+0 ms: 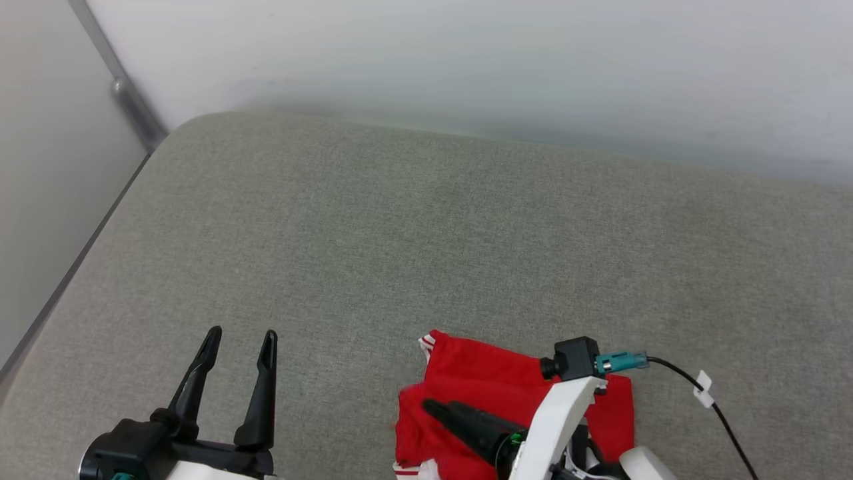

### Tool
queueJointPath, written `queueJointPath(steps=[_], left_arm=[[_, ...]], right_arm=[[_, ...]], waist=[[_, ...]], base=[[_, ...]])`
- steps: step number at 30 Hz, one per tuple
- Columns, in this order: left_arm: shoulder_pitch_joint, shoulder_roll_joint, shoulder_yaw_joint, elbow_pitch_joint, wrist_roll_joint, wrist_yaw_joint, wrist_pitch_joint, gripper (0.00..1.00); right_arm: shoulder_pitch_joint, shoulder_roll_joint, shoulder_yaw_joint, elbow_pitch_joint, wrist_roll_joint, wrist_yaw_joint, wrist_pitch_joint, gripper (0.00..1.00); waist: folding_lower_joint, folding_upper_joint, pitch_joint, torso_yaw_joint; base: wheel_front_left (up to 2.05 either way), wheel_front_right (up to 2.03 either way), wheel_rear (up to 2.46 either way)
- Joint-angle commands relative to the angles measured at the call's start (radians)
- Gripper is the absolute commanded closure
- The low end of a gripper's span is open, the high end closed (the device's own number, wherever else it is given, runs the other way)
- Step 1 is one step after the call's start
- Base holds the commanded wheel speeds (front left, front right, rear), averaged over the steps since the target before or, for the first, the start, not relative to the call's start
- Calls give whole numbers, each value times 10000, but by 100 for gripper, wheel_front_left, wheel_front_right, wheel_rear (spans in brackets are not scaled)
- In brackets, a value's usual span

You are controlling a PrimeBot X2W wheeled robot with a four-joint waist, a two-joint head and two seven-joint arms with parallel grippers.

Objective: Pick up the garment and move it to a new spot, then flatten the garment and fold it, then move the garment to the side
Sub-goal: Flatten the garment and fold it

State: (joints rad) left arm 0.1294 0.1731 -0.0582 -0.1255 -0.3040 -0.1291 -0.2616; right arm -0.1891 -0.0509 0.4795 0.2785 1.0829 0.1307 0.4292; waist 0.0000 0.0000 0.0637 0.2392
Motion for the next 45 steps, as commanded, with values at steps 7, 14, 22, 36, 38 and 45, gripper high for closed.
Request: queueJointPath(steps=[7, 14, 22, 36, 38, 45], left_arm=[[115, 15, -19, -146, 75, -13, -45, 0], [108, 38, 78, -244, 24, -13, -45, 0], [-174, -49, 76, -286, -51, -13, -45, 0], [-250, -132, -71, -283, -136, -13, -46, 0], [-212, -144, -72, -294, -159, -13, -46, 0], [-73, -162, -103, -350, -139, -13, -46, 0]], right_arm=[[-532, 10, 124, -514, 376, -1, -400, 0], [-1172, 13, -1604, -630, -2264, -2, -199, 0], [-1432, -1181, -2759, -2471, -5950, -2, -547, 0], [965, -1708, -4793, -3893, -8201, -2, -4333, 0], [1316, -1401, -4959, -4052, -8258, -2, -4681, 0], [2169, -691, -5068, -4337, -8459, -2, -5370, 0]], waist=[[0, 0, -172, -270], [0, 0, -177, -685], [0, 0, 44, -1154], [0, 0, 174, -1476], [0, 0, 174, -1497], [0, 0, 132, -1494]], base=[[0, 0, 0], [0, 0, 0], [0, 0, 0], [0, 0, 0], [0, 0, 0], [0, 0, 0]])
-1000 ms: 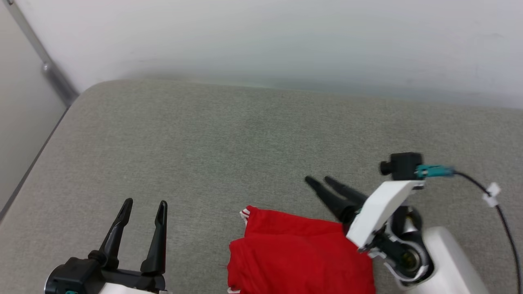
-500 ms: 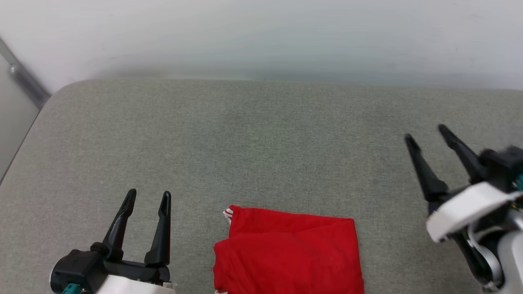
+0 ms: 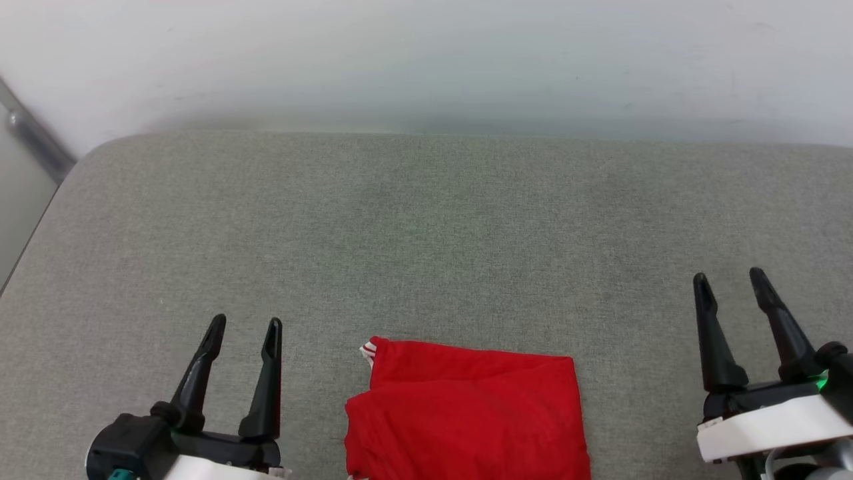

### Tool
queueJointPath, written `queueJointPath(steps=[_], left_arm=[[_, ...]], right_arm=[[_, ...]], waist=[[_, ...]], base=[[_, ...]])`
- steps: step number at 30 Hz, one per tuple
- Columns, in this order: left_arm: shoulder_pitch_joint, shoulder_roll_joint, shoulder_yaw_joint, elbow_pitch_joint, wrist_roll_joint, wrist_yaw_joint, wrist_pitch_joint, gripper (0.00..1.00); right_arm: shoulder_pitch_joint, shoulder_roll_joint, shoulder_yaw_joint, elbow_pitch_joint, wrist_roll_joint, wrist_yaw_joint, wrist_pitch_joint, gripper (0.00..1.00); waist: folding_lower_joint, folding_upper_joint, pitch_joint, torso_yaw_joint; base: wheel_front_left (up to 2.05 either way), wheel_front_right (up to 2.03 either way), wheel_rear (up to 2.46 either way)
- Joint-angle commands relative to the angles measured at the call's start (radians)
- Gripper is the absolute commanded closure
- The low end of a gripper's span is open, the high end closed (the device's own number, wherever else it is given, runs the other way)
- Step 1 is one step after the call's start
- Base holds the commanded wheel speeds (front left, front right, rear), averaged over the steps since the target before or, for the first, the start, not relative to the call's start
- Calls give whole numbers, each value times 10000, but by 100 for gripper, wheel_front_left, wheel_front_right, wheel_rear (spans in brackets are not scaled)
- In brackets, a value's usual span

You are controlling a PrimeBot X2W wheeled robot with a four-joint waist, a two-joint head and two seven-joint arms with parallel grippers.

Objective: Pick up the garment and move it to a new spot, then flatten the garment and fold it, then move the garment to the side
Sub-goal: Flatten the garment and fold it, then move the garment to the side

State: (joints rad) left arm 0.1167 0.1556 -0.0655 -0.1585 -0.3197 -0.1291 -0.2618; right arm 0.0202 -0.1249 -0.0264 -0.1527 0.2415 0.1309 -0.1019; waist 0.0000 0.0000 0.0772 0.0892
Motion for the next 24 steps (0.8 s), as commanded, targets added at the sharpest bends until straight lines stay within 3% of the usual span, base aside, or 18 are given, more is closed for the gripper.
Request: queueJointPath(steps=[1, 6, 18, 24], left_arm=[[99, 3, -64, 2, 44, -13, -42, 0], [148, -108, -170, 227, 95, -14, -42, 0], [59, -44, -338, 301, 74, -14, -42, 0], [-60, -46, -405, 302, 79, -14, -44, 0]], right_arm=[[153, 121, 10, -38, -101, -4, -127, 0], [465, 454, 108, 251, -281, -4, -300, 0], [493, 577, 185, 359, -272, -4, -238, 0], [627, 218, 580, 395, -122, -4, 937, 0]], waist=[[0, 0, -11, 11], [0, 0, -29, 77], [0, 0, 53, 39], [0, 0, 198, 81]], base=[[0, 0, 0], [0, 0, 0], [0, 0, 0], [0, 0, 0]])
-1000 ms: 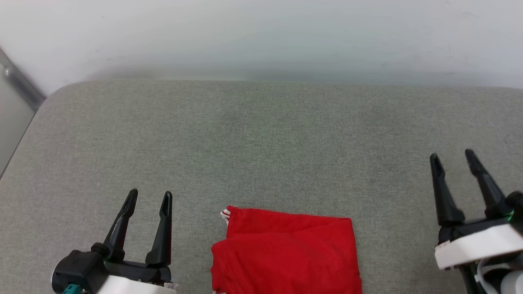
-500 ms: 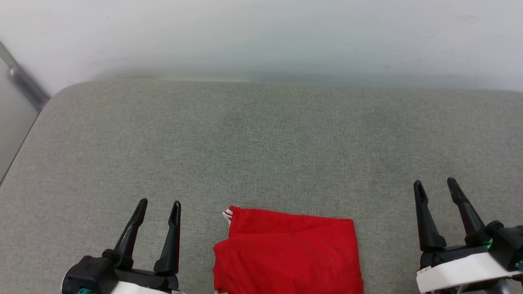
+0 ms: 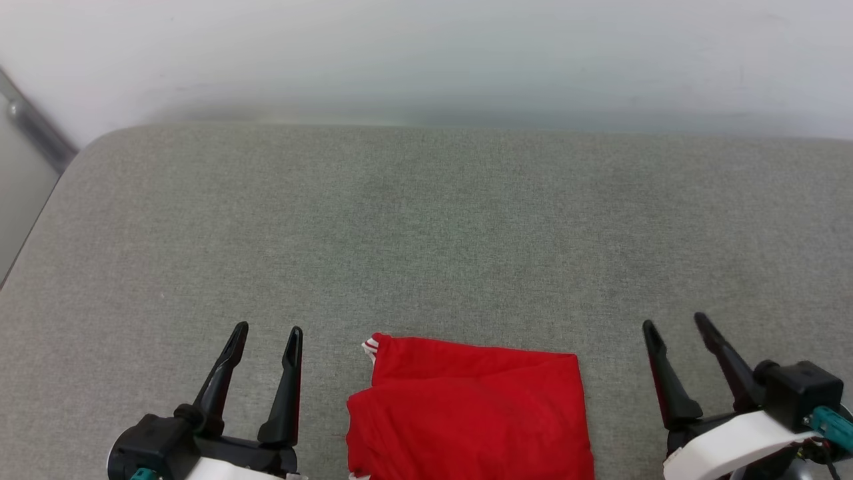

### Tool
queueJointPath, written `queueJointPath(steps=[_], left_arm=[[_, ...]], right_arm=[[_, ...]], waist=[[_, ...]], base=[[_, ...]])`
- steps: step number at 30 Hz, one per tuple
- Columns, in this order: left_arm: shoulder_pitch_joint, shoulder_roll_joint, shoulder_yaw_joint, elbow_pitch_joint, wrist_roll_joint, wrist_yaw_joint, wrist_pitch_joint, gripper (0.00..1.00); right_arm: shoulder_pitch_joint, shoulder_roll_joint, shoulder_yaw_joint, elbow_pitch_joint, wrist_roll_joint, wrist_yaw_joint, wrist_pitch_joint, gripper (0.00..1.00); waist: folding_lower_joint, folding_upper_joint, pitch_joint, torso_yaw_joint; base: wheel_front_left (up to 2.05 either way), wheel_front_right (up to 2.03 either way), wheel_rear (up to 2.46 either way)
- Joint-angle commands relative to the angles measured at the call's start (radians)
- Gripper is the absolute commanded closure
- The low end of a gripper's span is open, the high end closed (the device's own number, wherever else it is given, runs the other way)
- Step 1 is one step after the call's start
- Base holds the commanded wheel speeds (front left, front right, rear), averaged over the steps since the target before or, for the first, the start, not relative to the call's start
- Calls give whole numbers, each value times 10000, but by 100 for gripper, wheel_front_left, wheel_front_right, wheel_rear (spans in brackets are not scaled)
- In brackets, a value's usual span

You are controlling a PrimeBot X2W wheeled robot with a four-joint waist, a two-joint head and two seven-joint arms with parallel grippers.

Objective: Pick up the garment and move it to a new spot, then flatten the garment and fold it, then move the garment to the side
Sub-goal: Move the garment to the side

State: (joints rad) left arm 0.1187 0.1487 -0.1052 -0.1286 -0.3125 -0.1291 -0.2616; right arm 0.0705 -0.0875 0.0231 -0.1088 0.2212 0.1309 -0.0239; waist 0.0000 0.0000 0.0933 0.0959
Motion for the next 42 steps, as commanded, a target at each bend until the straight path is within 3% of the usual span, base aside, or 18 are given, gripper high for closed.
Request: queueJointPath(steps=[1, 7, 8, 9, 13, 18, 24, 35, 36, 37, 38, 42], left_arm=[[-110, 16, -21, 11, -4, -14, -46, 0], [-231, -66, -22, 94, -78, -14, -46, 0], [-244, -76, -22, 94, -90, -14, -46, 0], [-244, -76, -22, 94, -90, -14, -46, 0], [-410, -103, -136, 151, -115, -14, -46, 0], [-627, -59, -368, 236, -159, -14, -46, 0], [-892, -75, -552, 278, -212, -14, -46, 0], [-1199, -101, -819, 397, -195, -14, -46, 0], [-1214, -106, -847, 411, -188, -14, -46, 0], [-1223, -110, -866, 429, -180, -14, -46, 0], [-1229, -118, -873, 441, -168, -14, -46, 0], [-1167, -89, -889, 464, -97, -14, -46, 0]], right_arm=[[92, -244, 150, -160, 209, -4, 468, 0], [332, -1107, 953, -719, 1351, -3, 4084, 0], [383, -1057, 911, -844, 1650, -6, 4790, 0], [383, -1057, 911, -844, 1650, -6, 4790, 0], [566, -1037, 892, -1528, 2365, -6, 7580, 0], [354, -866, 880, -1795, 1952, -3, 9714, 0], [-51, -305, 928, -1288, 1417, -3, 10584, 0], [-576, 119, 1574, 634, 908, -3, 10499, 0], [-592, 118, 1681, 821, 862, -3, 10480, 9], [-609, 69, 1791, 968, 830, -3, 10439, 89], [-661, -19, 1914, 1095, 764, -3, 10396, 100], [-963, -396, 2137, 1227, 548, -7, 9991, 100]], waist=[[0, 0, 73, 27], [0, 0, 320, 97], [0, 0, 365, 110], [0, 0, 365, 110], [0, 0, 616, 260], [0, 0, 893, 541], [0, 0, 1212, 980], [0, 0, 1609, 1612], [0, 0, 1612, 1638], [0, 0, 1610, 1658], [0, 0, 1603, 1667], [0, 0, 1510, 1555]], base=[[0, 0, 0], [0, 0, 0], [0, 0, 0], [0, 0, 0], [0, 0, 0], [0, 0, 0], [0, 0, 0], [0, 0, 0], [0, 0, 0], [0, 0, 0], [0, 0, 0], [0, 0, 0]])
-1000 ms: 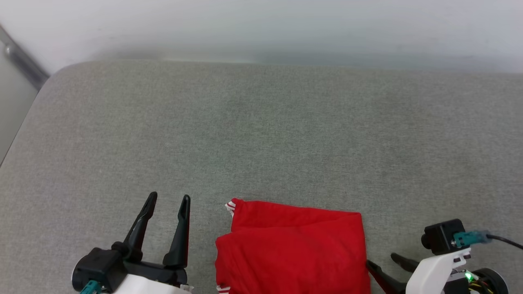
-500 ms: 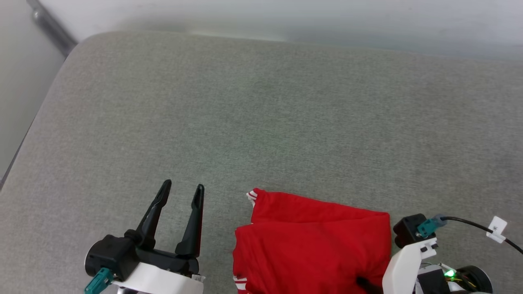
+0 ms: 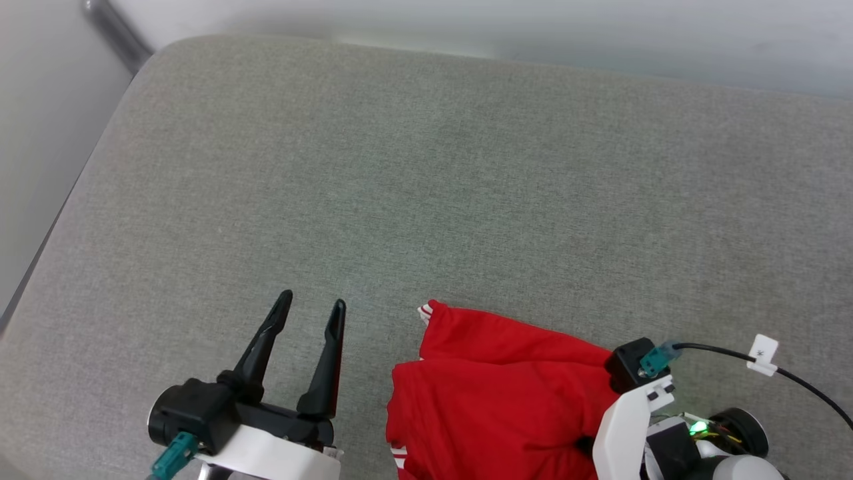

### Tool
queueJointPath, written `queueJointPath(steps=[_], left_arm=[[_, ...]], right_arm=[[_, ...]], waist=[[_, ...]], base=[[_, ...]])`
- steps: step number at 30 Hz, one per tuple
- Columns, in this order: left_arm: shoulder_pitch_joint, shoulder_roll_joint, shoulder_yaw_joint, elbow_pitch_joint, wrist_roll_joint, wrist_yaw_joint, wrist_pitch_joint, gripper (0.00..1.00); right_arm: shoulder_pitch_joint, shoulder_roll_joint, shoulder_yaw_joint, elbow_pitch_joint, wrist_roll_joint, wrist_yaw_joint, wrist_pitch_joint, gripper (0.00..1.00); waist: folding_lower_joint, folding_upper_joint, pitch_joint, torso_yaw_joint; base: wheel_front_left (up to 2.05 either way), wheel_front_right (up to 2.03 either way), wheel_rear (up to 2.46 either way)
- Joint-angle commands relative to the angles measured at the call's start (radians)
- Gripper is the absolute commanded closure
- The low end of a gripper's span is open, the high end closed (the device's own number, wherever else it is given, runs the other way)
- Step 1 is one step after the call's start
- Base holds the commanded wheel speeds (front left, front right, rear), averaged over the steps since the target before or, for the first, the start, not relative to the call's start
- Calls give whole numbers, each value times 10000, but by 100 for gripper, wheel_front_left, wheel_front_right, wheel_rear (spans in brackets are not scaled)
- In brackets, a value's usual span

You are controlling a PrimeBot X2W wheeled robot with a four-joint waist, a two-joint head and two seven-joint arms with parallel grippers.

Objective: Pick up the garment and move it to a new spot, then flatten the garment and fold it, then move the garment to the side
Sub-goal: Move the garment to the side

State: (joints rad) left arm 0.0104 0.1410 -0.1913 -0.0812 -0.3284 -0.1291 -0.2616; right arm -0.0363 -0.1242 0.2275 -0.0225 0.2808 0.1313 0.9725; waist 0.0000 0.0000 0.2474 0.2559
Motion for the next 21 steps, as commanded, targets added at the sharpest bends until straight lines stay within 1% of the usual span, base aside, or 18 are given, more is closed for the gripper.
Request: queueJointPath(steps=[1, 2, 4, 8, 12, 17, 21], left_arm=[[-105, 80, -86, -45, 196, -14, -46, 0], [-102, 141, -169, -32, 277, -14, -46, 0], [-52, 81, -198, -49, 261, -14, -46, 0], [67, -37, -250, -102, 231, -14, -44, 0], [-45, -108, -545, -184, 290, -15, -36, 0], [-431, -30, -1096, -273, 336, -14, -35, 0], [-911, 40, -1389, -404, 372, -14, -35, 0]], right_arm=[[-6, -160, 127, 326, -103, -14, -104, 100], [-147, -301, 131, 250, -199, -17, -272, 100], [-334, -661, 94, 62, -485, -29, -552, 100], [-559, -1591, 496, -443, -821, -17, -722, 100], [-1070, -2828, 825, -1105, -1014, -11, -576, 100], [-1752, -4729, 1088, -1719, -1065, -11, -434, 100], [-2170, -5988, 855, -1761, -944, -11, -543, 100]], waist=[[0, 0, -67, -97], [0, 0, -117, -156], [0, 0, -237, -317], [0, 0, -379, -854], [0, 0, -302, -1563], [0, 0, 128, -2491], [0, 0, 674, -3140]], base=[[0, 0, 0], [0, 0, 0], [0, 0, 0], [0, 0, 0], [0, 0, 0], [0, 0, 0], [0, 0, 0]])
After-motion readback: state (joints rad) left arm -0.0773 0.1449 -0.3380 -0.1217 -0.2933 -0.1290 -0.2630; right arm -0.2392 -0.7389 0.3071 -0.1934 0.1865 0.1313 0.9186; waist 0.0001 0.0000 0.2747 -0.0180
